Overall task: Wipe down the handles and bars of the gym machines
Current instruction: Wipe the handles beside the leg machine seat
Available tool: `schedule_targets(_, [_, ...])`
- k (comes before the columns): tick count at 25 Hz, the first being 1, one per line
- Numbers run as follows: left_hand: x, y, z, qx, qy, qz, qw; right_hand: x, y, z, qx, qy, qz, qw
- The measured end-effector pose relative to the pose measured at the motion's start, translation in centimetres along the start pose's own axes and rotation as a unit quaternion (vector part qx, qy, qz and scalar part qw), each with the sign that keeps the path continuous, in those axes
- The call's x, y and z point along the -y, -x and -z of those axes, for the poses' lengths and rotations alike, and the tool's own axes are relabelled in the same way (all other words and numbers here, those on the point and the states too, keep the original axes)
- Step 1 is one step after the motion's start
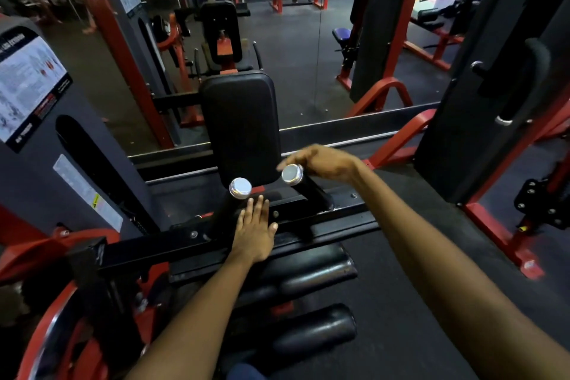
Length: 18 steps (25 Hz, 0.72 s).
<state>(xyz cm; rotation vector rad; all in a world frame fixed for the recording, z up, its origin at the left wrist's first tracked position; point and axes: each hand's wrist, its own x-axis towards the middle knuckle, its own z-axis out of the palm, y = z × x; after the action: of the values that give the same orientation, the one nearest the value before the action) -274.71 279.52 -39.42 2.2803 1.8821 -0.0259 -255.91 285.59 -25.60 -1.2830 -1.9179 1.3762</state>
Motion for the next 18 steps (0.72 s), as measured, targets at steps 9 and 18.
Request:
schedule_targets(9, [0.0, 0.1, 0.0, 0.002, 0.008, -0.003, 1.0, -4.5, 0.2, 2.9, -0.268, -0.026, -0.03, 0.963])
schedule_targets(18, [0.0, 0.0, 0.1, 0.004, -0.005, -0.003, 1.0, -11.7, 4.3, -4.8, -0.308, 0.329, -0.013, 0.892])
